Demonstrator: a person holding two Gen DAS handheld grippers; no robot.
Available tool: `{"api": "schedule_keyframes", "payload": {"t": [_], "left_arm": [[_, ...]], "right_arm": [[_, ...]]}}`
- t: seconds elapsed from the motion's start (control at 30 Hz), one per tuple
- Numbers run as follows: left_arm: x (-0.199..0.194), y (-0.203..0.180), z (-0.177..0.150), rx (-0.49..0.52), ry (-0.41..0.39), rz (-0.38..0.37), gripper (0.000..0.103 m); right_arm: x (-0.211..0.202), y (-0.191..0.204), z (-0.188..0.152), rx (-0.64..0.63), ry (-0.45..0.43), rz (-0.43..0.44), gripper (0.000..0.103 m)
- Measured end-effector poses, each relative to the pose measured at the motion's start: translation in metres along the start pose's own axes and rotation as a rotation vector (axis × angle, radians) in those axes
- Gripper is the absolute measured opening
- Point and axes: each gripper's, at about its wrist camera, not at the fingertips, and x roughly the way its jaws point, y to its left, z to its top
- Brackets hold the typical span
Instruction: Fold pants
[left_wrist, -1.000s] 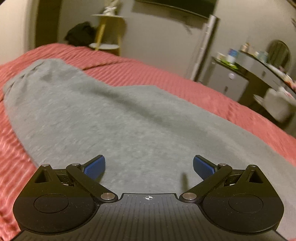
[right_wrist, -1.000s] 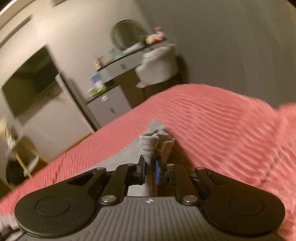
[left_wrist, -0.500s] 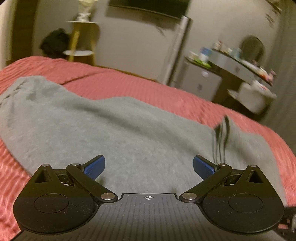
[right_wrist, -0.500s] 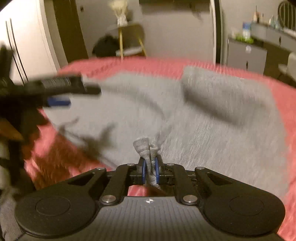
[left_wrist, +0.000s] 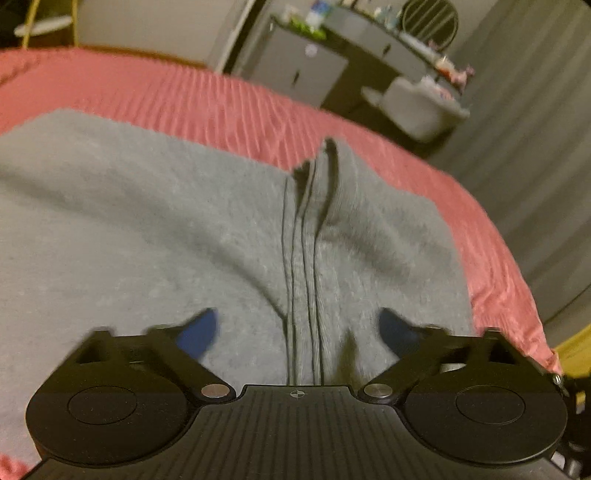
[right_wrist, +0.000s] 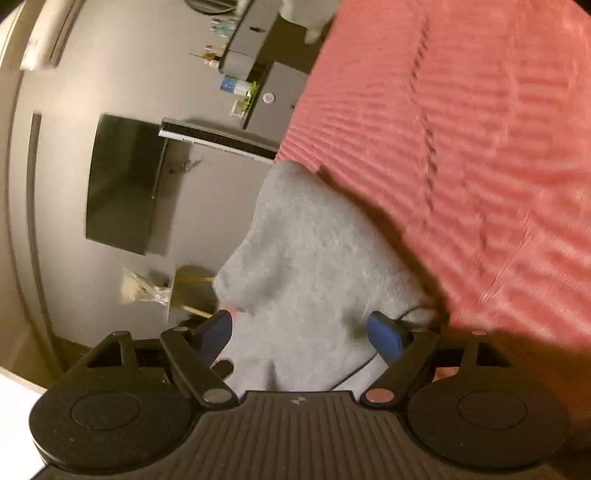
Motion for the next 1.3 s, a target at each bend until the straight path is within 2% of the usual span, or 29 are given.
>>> {"api": "schedule_keyframes", "payload": {"t": [0.03, 0.13, 0.2, 0.23, 0.27, 0.33, 0.4, 0.43, 0.47, 0.5, 0.53, 0.6, 0.73, 0.83, 0.93, 1.1, 1.17, 1.2, 1.23, 1.3], "left_arm": [[0.008, -0.002, 0.001, -0.009, 0.027, -0.011, 0.069], [0.02, -0.006, 0.002, 0.0, 0.062, -0.032, 0.059], [0.032, -0.011, 0.001, 0.021, 0.112, -0.056, 0.06], [0.036, -0.013, 0.001, 0.039, 0.127, -0.039, 0.063], [0.039, -0.017, 0.003, 0.072, 0.136, -0.026, 0.065], [0.042, -0.018, 0.007, 0.063, 0.141, -0.057, 0.077], [0.044, -0.017, 0.007, 0.015, 0.128, -0.082, 0.075], [0.045, -0.018, 0.007, 0.009, 0.116, -0.083, 0.06], [0.043, -0.018, 0.006, 0.012, 0.098, -0.077, 0.039], [0.042, -0.018, 0.004, 0.012, 0.084, -0.079, 0.028], [0.039, -0.016, 0.002, 0.003, 0.074, -0.106, 0.021], [0.026, -0.014, 0.0, 0.013, 0.026, -0.116, 0.019], [-0.004, -0.03, -0.006, 0.152, -0.061, -0.094, 0.019], [-0.026, -0.029, -0.003, 0.167, -0.088, -0.093, 0.019], [-0.048, -0.017, 0.004, 0.171, -0.118, -0.056, 0.019], [-0.067, 0.025, 0.007, 0.122, -0.124, 0.076, 0.021], [-0.061, 0.044, 0.002, 0.101, -0.08, 0.171, 0.034], [-0.059, 0.051, 0.001, 0.1, -0.054, 0.21, 0.034], [-0.061, 0.055, 0.002, 0.097, -0.056, 0.244, 0.034], [-0.068, 0.057, 0.009, 0.082, -0.097, 0.25, 0.04]], "right_arm": [[0.0, 0.008, -0.002, -0.056, -0.006, -0.026, 0.081], [-0.002, 0.037, -0.004, -0.256, -0.067, -0.099, 0.081], [-0.008, 0.045, -0.001, -0.347, -0.113, -0.117, 0.081], [-0.008, 0.044, 0.003, -0.349, -0.104, -0.119, 0.074], [-0.007, 0.04, 0.008, -0.331, -0.083, -0.12, 0.054], [0.0, 0.026, 0.015, -0.26, -0.047, -0.132, 0.03], [0.004, 0.015, 0.02, -0.185, -0.029, -0.125, 0.03], [0.006, 0.012, 0.021, -0.167, -0.019, -0.107, 0.032], [0.008, 0.011, 0.021, -0.157, -0.018, -0.102, 0.032], [0.009, 0.011, 0.021, -0.156, -0.018, -0.103, 0.032], [0.011, 0.01, 0.02, -0.154, -0.018, -0.094, 0.033], [0.012, 0.008, 0.018, -0.136, -0.013, -0.063, 0.04], [0.01, 0.006, 0.011, -0.121, -0.022, -0.041, 0.045], [0.006, 0.013, 0.007, -0.168, -0.023, -0.029, 0.057], [0.004, 0.026, -0.002, -0.218, -0.016, -0.03, 0.058], [0.011, 0.034, -0.012, -0.23, 0.03, -0.053, 0.06], [0.012, 0.035, -0.017, -0.234, 0.04, -0.063, 0.064], [0.014, 0.036, -0.018, -0.236, 0.047, -0.075, 0.064], [0.016, 0.035, -0.018, -0.235, 0.052, -0.091, 0.066], [0.02, 0.036, -0.019, -0.236, 0.053, -0.114, 0.066]]}}
